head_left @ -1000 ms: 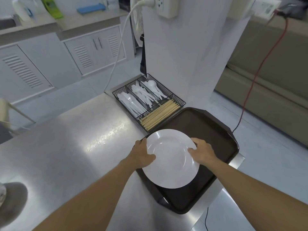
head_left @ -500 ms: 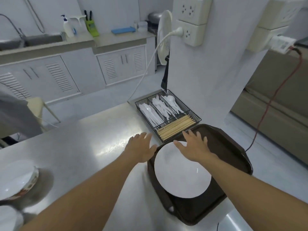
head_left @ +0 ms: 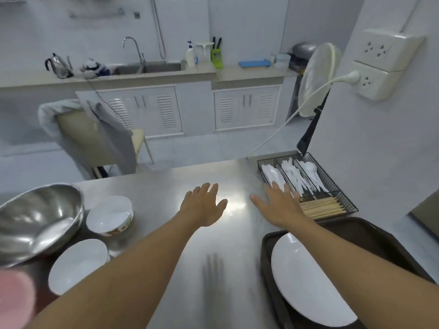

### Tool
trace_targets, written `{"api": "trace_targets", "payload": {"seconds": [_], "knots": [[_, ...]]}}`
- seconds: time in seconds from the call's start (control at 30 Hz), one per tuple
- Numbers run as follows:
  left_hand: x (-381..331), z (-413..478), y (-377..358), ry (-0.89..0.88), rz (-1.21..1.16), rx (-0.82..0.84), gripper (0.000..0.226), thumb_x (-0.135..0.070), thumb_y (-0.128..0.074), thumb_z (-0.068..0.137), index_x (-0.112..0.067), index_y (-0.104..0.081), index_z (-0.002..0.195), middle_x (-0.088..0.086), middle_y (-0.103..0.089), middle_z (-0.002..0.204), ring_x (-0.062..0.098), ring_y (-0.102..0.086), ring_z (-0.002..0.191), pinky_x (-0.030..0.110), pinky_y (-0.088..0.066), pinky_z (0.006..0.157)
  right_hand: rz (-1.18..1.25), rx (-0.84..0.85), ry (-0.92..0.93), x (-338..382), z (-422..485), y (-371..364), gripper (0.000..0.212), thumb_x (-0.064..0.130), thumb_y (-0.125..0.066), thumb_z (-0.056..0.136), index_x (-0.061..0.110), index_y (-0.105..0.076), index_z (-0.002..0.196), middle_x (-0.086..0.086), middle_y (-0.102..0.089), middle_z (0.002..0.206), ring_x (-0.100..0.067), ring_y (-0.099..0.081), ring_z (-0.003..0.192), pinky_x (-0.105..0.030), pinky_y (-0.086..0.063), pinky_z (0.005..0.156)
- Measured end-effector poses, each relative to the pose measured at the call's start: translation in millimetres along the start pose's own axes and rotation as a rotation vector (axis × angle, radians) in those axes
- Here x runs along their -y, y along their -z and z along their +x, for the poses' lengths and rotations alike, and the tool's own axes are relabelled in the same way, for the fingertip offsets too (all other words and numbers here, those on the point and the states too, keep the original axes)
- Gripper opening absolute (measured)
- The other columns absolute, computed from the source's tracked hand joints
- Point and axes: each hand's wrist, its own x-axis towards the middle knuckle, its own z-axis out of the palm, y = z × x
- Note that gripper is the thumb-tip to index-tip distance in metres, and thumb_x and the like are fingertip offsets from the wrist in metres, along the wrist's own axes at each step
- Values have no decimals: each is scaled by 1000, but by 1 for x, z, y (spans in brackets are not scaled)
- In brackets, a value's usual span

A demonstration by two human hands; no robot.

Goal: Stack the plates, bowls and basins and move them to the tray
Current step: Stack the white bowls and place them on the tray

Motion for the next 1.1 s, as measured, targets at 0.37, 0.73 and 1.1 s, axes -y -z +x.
{"api": "trace_targets", "payload": {"seconds": [0.37, 0.73, 1.1], "knots": [[109, -35, 5, 253, -76, -22, 69, -52, -31, 101, -14, -18, 157, 11, -22, 163, 34, -31, 144, 45, -29, 115, 23, 86, 217, 118, 33, -27, 80, 73, -25, 93, 25, -21, 158, -2, -12, 167, -30, 1, 153, -54, -3, 119], [223, -56, -32, 425, -91, 22, 66, -53, -30, 99, -15, -25, 153, 13, -30, 158, 38, -42, 135, 48, -35, 110, 93, 244, 328, 223, 50, -90, 79, 72, -30, 93, 27, -20, 157, -2, -11, 167, -24, 5, 154, -49, -22, 117], [309, -74, -72, 498, -163, 33, 64, -49, -34, 98, -15, -26, 152, 13, -33, 153, 36, -45, 131, 47, -36, 109, 154, 401, 401, 311, 62, -171, 73, 68, -34, 93, 35, -19, 156, -6, -26, 162, -24, -9, 152, -49, -27, 117]]}}
